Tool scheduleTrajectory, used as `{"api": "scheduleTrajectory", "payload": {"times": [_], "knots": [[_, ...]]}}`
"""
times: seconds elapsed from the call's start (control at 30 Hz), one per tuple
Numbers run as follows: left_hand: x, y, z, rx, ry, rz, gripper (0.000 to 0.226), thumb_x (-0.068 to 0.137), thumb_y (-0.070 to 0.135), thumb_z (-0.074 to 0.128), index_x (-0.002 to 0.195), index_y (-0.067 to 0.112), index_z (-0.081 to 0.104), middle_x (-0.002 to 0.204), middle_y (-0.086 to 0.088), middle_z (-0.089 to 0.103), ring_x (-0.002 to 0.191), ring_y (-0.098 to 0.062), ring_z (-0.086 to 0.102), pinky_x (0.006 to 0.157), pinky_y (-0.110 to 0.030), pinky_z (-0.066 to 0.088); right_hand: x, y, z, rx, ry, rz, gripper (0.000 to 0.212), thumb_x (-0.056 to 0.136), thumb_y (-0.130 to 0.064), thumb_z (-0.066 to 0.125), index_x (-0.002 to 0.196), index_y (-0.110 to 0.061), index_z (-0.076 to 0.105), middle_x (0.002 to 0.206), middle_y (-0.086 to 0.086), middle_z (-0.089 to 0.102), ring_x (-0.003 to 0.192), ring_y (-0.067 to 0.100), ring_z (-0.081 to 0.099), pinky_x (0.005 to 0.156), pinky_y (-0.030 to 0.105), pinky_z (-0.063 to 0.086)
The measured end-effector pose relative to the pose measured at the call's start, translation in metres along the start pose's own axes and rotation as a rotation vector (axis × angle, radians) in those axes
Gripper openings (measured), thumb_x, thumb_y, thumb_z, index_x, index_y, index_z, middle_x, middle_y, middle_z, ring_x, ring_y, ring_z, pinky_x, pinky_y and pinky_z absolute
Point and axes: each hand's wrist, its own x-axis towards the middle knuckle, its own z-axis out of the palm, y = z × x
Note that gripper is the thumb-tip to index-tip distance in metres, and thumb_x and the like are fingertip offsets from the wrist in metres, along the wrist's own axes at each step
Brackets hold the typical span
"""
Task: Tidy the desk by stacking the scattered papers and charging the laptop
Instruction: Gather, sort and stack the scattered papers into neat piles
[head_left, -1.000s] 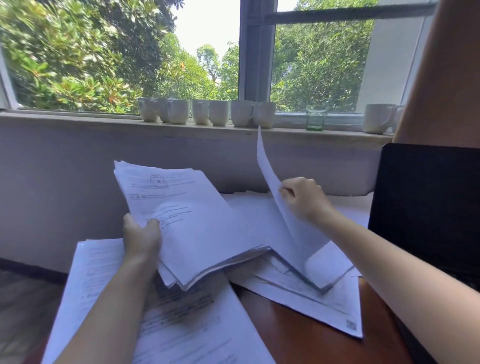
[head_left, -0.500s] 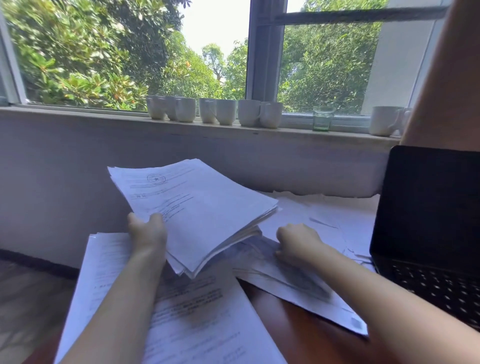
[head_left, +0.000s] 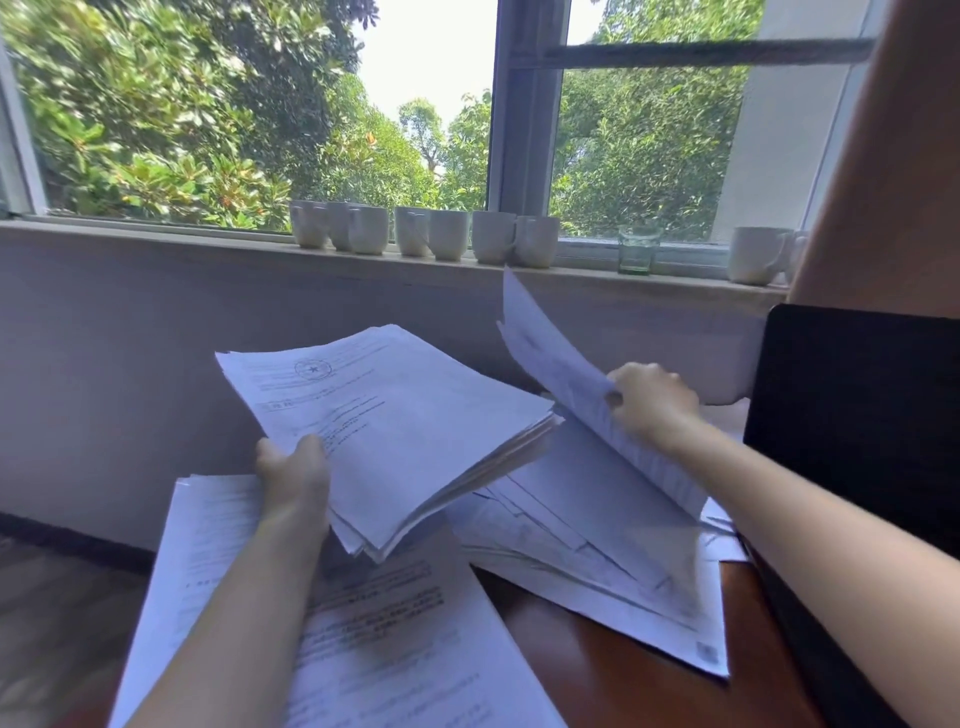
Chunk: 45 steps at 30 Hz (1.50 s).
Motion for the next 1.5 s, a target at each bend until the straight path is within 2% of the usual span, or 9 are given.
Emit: {"api": "scheduleTrajectory", "payload": {"times": [0.23,0.33,0.57,0.63,0.77,0.9,1.0,1.23,1.5], "knots": [[-0.002,-0.007,-0.001,0.209,-0.239,0.0,0.017,0.087,-0.007,0.039,0.097,-0.017,0.048,0.077,-0.012,0.056,0.066,-0.023,0.048,0.056,-0.03,0.04,0.016,-0.003,-0.043,0.233,0.223,-0.12,0.027,0.091,-0.018,0.046,0.065,-0.011,0.042,0.073,0.01,0.051,0.084,0.034,0.053,0.067,0.033,0.03],[-0.013,-0.004,-0.001,0.297,-0.381,0.065,0.015,0.084,-0.003,0.043,0.076,0.003,0.055,0.067,-0.001,0.052,0.064,-0.021,0.048,0.052,-0.024,0.035,0.018,-0.016,-0.054,0.475,0.302,-0.15,0.036,0.088,-0.021,0.049,0.056,-0.008,0.038,0.057,0.002,0.041,0.068,0.022,0.041,0.06,0.031,0.026],[-0.018,0.002,0.0,0.413,-0.516,0.048,0.022,0.051,0.017,0.037,0.066,0.012,0.051,0.062,0.0,0.054,0.051,-0.011,0.046,0.044,-0.022,0.035,0.023,-0.031,-0.056,1.374,-0.012,0.117,0.016,0.09,-0.003,0.057,0.076,-0.007,0.06,0.053,-0.001,0.065,0.048,0.014,0.063,0.054,0.029,0.054],[-0.018,0.003,0.0,0.33,-0.523,-0.003,0.019,0.053,0.012,0.047,0.069,0.003,0.053,0.057,-0.001,0.054,0.039,-0.002,0.044,0.037,-0.013,0.034,0.017,-0.032,-0.04,1.374,-0.148,0.169,0.009,0.092,0.001,0.053,0.086,-0.001,0.06,0.059,0.006,0.066,0.047,0.017,0.062,0.063,0.037,0.055],[-0.011,-0.005,-0.005,0.217,-0.617,-0.219,0.054,0.071,0.025,0.072,0.112,-0.009,0.063,0.103,-0.012,0.069,0.056,-0.011,0.063,0.048,-0.02,0.046,-0.003,-0.024,0.012,1.194,-0.375,0.254,0.008,0.093,-0.001,0.052,0.099,0.002,0.058,0.079,0.012,0.063,0.059,0.021,0.063,0.062,0.034,0.054],[-0.003,-0.01,-0.008,0.156,-0.679,-0.329,0.052,0.096,0.056,0.039,0.12,0.017,0.064,0.111,-0.005,0.071,0.1,-0.025,0.068,0.086,-0.04,0.053,-0.026,-0.013,0.052,1.013,-0.546,0.337,0.009,0.093,-0.008,0.055,0.095,-0.001,0.059,0.083,0.01,0.066,0.069,0.023,0.064,0.057,0.029,0.053],[-0.004,-0.007,-0.009,0.368,-0.682,-0.172,0.033,0.091,0.028,0.056,0.112,0.005,0.066,0.104,-0.011,0.073,0.095,-0.029,0.07,0.091,-0.046,0.053,-0.031,-0.007,0.068,0.944,-0.55,0.344,0.021,0.094,-0.018,0.052,0.102,-0.002,0.063,0.09,0.009,0.07,0.079,0.025,0.068,0.071,0.033,0.057],[-0.007,-0.008,-0.007,0.464,-0.743,0.0,0.028,0.075,0.003,0.052,0.096,0.011,0.069,0.09,-0.002,0.075,0.086,-0.022,0.071,0.078,-0.039,0.057,-0.027,-0.018,0.076,0.38,-0.303,-0.038,0.04,0.101,-0.027,0.034,0.062,-0.016,0.033,0.068,0.002,0.044,0.068,0.02,0.043,0.055,0.03,0.028],[-0.008,-0.008,-0.006,0.493,-0.662,0.045,0.03,0.083,-0.008,0.045,0.089,0.014,0.064,0.091,-0.004,0.073,0.085,-0.022,0.07,0.072,-0.034,0.056,-0.002,0.03,0.05,0.79,0.286,0.266,0.031,0.098,-0.014,0.042,0.075,0.001,0.057,0.071,0.012,0.052,0.072,0.025,0.049,0.06,0.035,0.033]]}}
